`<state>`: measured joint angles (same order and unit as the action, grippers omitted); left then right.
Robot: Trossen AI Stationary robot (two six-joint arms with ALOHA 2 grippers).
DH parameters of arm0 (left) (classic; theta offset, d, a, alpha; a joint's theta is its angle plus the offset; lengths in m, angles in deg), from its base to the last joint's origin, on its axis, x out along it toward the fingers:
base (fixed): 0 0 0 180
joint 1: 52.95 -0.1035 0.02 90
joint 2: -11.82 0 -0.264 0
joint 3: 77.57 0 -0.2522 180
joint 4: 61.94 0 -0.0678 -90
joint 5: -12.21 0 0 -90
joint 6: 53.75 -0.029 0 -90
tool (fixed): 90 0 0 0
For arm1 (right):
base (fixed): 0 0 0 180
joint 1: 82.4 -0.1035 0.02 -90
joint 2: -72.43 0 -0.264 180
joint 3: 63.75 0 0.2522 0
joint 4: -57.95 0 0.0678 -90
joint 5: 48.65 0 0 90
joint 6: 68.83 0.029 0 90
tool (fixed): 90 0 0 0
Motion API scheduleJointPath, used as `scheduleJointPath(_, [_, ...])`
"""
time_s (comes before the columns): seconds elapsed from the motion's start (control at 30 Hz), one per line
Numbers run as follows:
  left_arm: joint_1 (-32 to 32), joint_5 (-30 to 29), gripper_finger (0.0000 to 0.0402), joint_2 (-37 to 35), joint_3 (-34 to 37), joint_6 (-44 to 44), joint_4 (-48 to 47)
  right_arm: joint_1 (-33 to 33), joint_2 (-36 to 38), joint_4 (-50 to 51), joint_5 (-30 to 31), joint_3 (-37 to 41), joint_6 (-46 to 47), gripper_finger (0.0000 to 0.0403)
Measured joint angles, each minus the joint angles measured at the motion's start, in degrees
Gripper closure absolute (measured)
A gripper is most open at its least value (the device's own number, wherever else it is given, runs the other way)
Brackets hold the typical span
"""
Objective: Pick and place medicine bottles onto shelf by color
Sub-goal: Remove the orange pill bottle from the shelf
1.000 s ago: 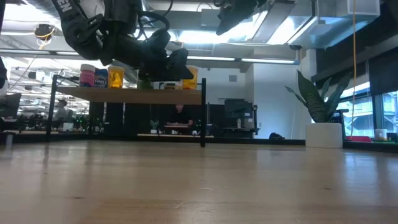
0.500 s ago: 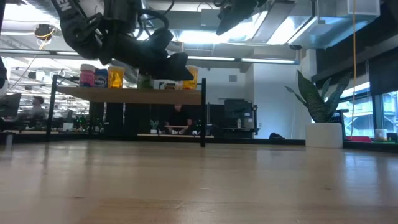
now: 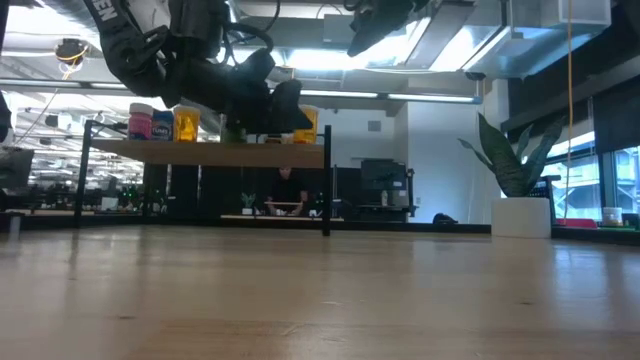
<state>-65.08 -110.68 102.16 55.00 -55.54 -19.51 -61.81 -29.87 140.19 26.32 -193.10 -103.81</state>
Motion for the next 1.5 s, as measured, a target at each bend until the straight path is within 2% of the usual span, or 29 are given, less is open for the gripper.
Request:
scheduleJointPath(0.1, [-0.57, 2.39, 0.0143, 0.00, 0.00, 0.22, -0.20, 0.01, 0.00, -0.01, 0.00, 0.00, -0.02, 0.0208])
scheduleJointPath(0.93, [-1.91, 2.58, 0.0143, 1.31, -0.18, 1.41, 0.50, 0.01, -0.02, -0.34, 0.00, 0.00, -0.04, 0.0208])
scheduleJointPath(1.5, [-2.07, 1.76, 0.0145, 1.31, -5.01, -1.80, -5.14, 0.00, -0.02, -0.97, 0.00, 0.00, -0.04, 0.0208])
